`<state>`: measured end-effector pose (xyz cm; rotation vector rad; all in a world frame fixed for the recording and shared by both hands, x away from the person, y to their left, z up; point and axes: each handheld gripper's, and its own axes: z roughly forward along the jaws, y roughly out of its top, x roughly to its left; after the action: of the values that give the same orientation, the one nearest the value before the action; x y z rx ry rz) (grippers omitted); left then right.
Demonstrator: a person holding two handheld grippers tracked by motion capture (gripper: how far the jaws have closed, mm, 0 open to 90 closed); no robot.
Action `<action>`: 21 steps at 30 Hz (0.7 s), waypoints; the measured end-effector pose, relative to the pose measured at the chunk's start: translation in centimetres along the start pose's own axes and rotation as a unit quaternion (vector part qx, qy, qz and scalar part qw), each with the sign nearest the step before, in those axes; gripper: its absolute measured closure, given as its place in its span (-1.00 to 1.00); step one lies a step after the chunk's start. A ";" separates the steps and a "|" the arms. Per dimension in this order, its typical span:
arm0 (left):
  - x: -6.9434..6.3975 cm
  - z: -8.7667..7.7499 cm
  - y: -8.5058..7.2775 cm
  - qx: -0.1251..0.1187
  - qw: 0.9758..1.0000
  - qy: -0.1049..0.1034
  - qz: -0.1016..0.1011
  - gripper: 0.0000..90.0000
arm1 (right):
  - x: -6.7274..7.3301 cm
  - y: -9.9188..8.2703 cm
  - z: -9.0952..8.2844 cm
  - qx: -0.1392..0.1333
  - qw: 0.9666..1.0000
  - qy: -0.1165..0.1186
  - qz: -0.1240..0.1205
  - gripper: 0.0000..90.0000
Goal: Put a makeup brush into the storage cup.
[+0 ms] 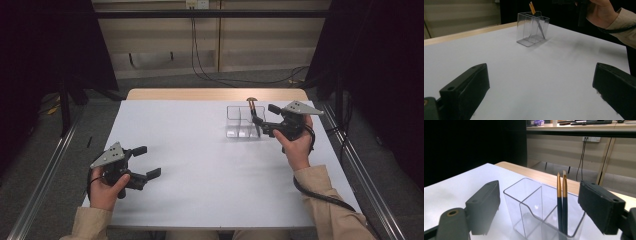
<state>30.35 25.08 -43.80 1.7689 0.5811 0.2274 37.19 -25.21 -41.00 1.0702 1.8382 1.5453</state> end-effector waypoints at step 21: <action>-0.2 -0.1 0.0 0.001 1.000 0.002 0.001 -0.98 | 0.3 -0.9 -2.7 0.006 1.000 0.019 -0.002 -0.72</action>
<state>30.16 25.07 -43.71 1.7706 0.5820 0.2322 34.67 -26.57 -41.27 1.0489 1.8746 1.5649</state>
